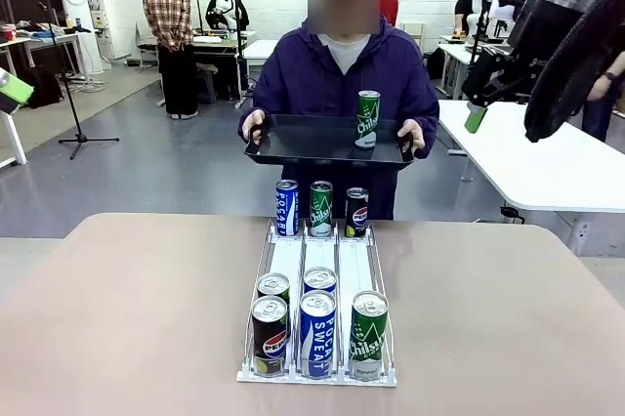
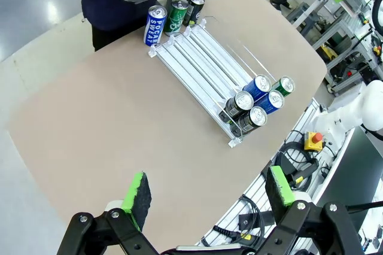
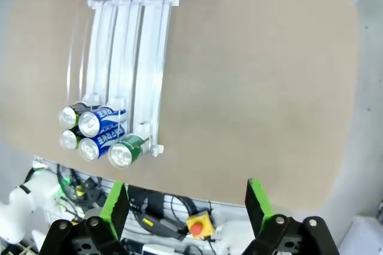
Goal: Retrieve and hand over the desired beverage to the person.
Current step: Place the picked can on the Handle tray extended by the person.
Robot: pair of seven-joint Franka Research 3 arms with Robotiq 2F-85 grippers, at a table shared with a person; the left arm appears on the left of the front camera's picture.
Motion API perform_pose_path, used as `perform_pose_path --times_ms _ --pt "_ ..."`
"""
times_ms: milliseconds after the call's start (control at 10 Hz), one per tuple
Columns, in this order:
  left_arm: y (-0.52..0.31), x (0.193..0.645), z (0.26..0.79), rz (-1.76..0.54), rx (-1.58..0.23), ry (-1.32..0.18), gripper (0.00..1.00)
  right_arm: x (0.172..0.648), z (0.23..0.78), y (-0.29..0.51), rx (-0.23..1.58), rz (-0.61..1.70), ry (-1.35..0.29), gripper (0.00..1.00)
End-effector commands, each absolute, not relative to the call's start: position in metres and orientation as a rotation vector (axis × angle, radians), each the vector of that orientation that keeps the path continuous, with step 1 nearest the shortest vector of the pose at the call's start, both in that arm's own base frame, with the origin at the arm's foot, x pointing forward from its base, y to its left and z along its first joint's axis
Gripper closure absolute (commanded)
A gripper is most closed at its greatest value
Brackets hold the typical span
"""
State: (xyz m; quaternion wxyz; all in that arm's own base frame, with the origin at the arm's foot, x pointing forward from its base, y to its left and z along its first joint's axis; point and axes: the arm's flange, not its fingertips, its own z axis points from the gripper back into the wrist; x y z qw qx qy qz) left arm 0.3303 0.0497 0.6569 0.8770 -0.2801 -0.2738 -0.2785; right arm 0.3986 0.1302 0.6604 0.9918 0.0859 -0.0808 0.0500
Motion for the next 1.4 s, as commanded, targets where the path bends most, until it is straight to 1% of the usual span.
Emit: perform_pose_path --times_ms 0,100,900,1000,1100,1300 --pt "0.052 0.330 0.658 -0.594 -0.590 -0.579 0.00 0.409 0.662 0.130 0.217 0.117 -0.139 0.00" --pt "0.052 0.330 0.658 -0.594 -0.590 -0.579 0.00 0.399 0.660 0.130 0.172 0.100 -0.162 0.00" --pt "0.052 0.330 0.658 -0.594 -0.590 -0.579 0.00 0.400 0.661 0.131 0.175 0.105 -0.161 0.00" --pt "0.052 0.330 0.658 -0.594 -0.590 -0.579 0.00 0.385 0.658 0.090 0.242 0.299 -0.181 0.00" --pt "0.052 0.330 0.658 -0.594 -0.590 -0.579 0.00 0.377 0.655 0.053 0.287 0.438 -0.206 0.00" --pt "0.052 0.330 0.658 -0.594 -0.590 -0.579 0.00 0.366 0.652 -0.007 0.363 0.618 -0.315 0.00"
